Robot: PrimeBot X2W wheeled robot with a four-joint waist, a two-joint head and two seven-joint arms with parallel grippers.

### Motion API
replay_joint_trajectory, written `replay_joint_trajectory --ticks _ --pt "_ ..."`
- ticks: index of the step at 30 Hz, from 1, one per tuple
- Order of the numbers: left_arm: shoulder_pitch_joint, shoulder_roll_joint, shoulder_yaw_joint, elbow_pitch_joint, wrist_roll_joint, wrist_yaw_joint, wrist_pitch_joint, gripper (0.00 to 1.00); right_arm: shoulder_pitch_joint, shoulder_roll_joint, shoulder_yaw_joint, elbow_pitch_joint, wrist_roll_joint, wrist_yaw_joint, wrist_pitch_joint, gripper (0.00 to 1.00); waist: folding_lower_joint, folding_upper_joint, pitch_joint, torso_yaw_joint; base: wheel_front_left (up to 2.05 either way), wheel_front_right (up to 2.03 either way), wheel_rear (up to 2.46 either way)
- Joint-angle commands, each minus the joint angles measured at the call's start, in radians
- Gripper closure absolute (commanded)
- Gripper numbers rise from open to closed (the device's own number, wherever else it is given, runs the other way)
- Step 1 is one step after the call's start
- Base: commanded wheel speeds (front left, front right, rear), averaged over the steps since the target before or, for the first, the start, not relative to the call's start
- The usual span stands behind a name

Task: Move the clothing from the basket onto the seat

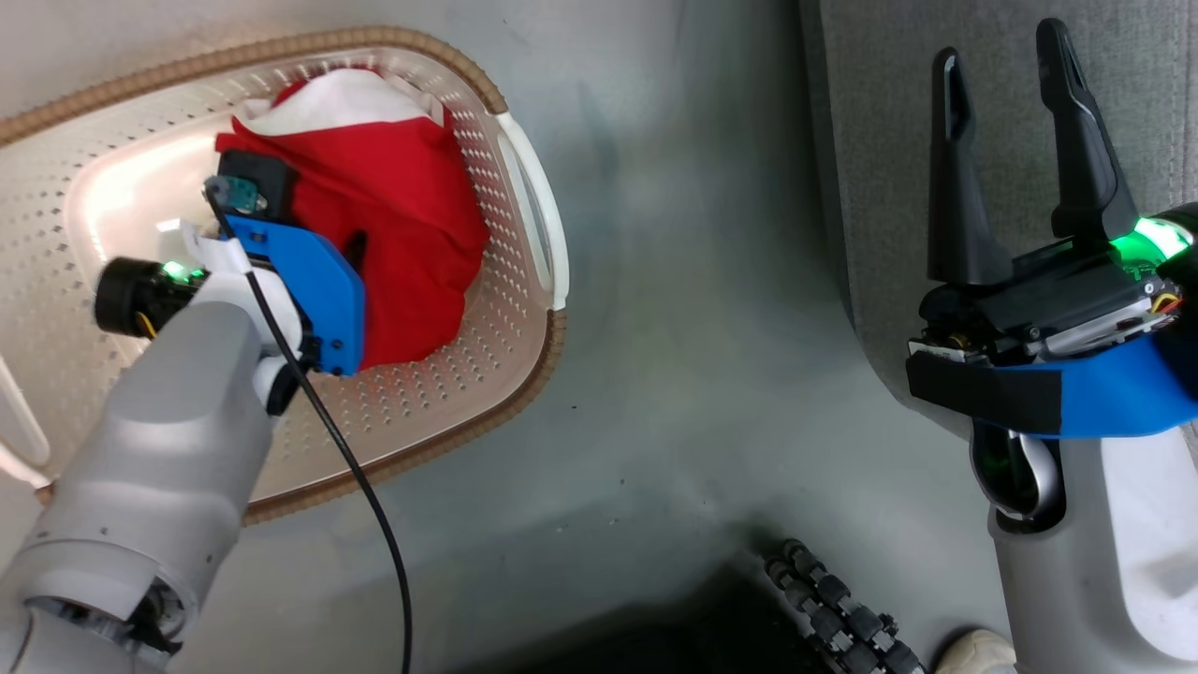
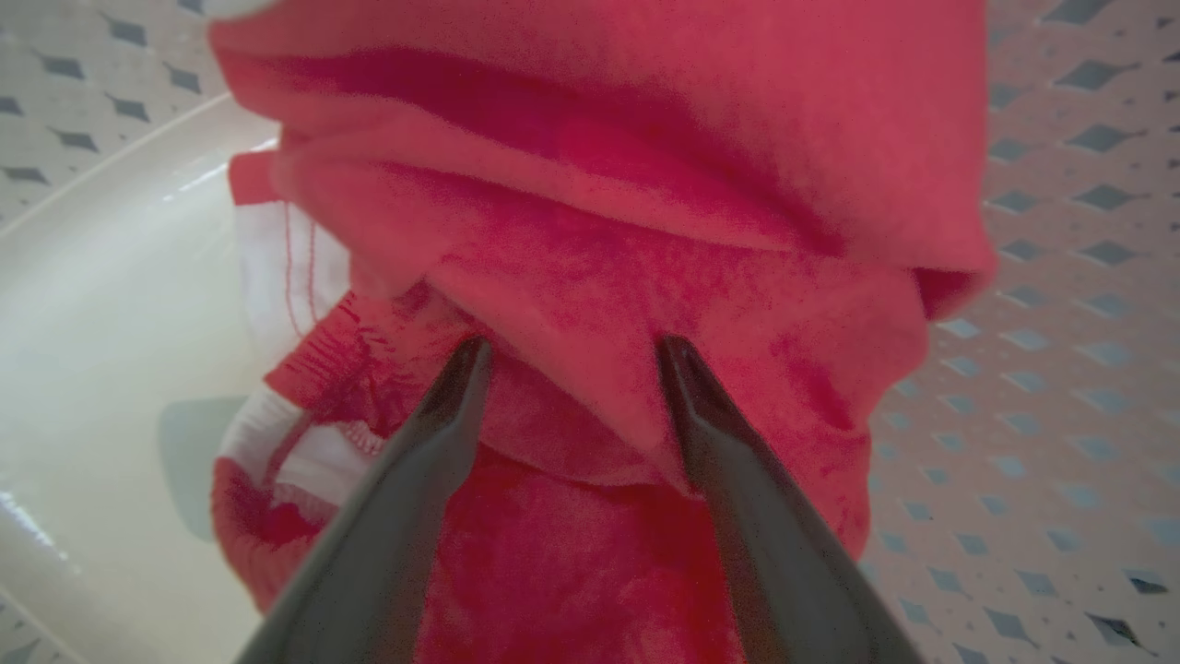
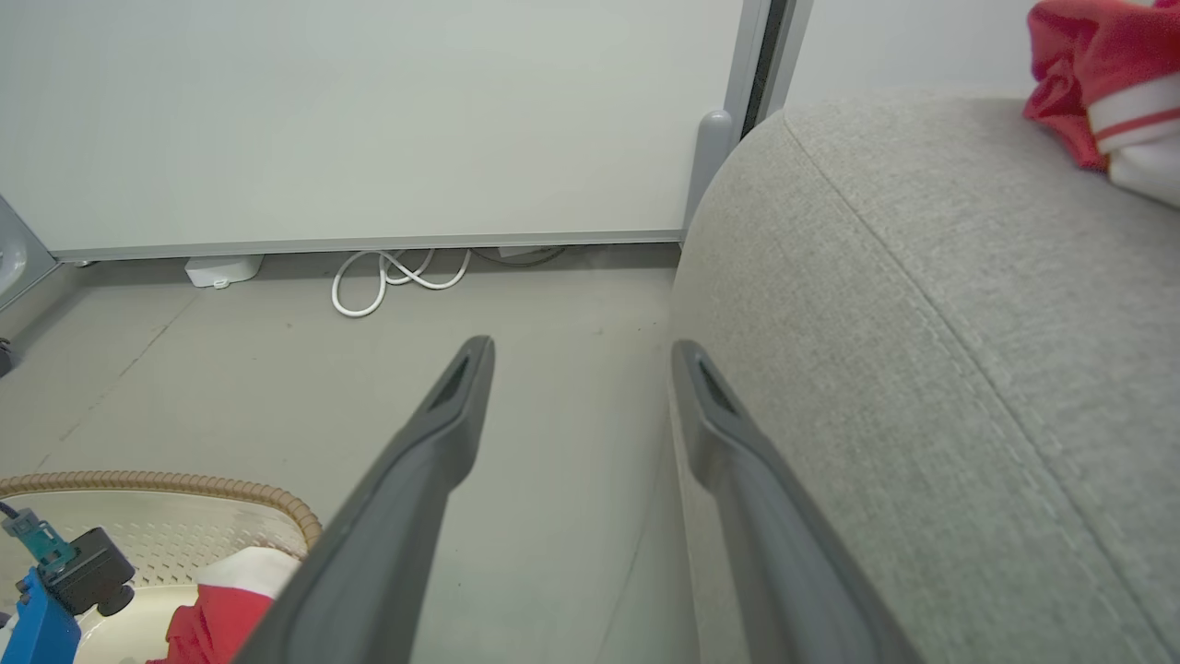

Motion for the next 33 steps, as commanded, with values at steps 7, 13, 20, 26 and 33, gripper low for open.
replay_joint_trajectory --ticks 7,13,20,26,33 --pt "-0.054 0.021 -0.004 0.046 0.002 0.002 -0.011 0.00 -0.011 0.003 0.003 -0.036 0.018 0.000 -0.001 0.00 -0.0001 0.0000 0.054 -0.030 0.00 0.00 0.00" --pt "-0.067 0.022 -0.040 0.060 0.035 0.023 -0.001 0.76 -0.008 0.003 -0.001 -0.056 0.019 0.000 -0.001 0.00 -0.0001 0.0000 0.063 -0.030 0.00 0.00 0.00" --pt "-0.074 0.005 -0.052 0.063 0.037 0.014 -0.031 1.00 -0.016 0.003 -0.009 -0.053 0.017 0.000 -0.001 0.00 -0.0001 0.0000 0.052 -0.017 0.00 0.00 0.00" --pt "-0.075 -0.014 -0.060 0.053 0.031 0.004 -0.091 1.00 -0.011 0.003 -0.018 -0.043 0.006 0.000 -0.001 0.00 -0.0001 0.0000 0.025 0.004 0.00 0.00 0.00" --pt "-0.055 -0.048 -0.079 0.025 0.029 -0.002 -0.212 1.00 -0.009 0.003 -0.028 -0.025 -0.016 0.000 -0.001 0.00 -0.0001 0.0000 -0.045 0.051 0.00 0.00 0.00"
